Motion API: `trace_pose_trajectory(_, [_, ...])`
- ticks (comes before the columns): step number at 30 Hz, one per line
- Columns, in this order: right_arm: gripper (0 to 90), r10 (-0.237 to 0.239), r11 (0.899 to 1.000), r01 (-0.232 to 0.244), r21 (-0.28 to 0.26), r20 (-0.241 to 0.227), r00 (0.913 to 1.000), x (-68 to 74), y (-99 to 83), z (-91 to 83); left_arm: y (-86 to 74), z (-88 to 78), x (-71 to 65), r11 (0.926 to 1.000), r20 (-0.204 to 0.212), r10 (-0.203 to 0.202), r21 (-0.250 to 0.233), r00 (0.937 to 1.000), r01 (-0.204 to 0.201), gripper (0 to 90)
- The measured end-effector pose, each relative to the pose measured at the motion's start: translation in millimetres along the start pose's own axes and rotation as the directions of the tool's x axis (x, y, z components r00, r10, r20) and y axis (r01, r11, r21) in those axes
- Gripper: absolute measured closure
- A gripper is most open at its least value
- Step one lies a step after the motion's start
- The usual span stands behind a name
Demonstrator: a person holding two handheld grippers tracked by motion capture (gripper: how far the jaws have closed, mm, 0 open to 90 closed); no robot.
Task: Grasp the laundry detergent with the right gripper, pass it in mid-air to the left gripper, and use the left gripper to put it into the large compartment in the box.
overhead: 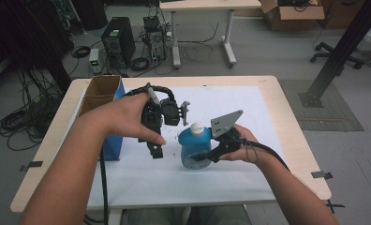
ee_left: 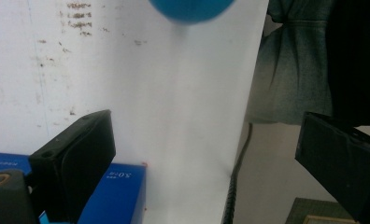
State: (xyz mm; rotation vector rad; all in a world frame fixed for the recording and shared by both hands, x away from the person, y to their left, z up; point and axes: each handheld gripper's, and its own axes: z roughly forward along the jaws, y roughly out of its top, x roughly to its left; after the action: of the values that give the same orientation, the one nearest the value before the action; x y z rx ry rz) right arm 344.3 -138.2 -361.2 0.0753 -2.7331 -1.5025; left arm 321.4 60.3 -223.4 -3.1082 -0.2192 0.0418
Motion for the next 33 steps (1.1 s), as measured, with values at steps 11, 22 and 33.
trace_pose_trajectory(11, [46.4,0.003,1.000,-0.003,-0.018,-0.020,0.9998,3.2,2.0,19.3,8.7,4.4,0.7,0.9999,0.002,0.000,0.011,1.0000,0.000,5.4])
trace_pose_trajectory(22, [46.2,0.009,1.000,-0.010,-0.027,-0.031,0.9995,6.6,10.6,36.5,15.4,5.6,-1.3,0.9997,0.000,0.011,0.024,0.9999,-0.011,5.2])
trace_pose_trajectory(33, [46.2,-0.008,0.999,0.006,-0.049,-0.056,0.9984,7.9,26.6,55.0,13.3,3.6,-5.5,0.9998,-0.013,0.012,0.018,0.9998,-0.012,5.2])
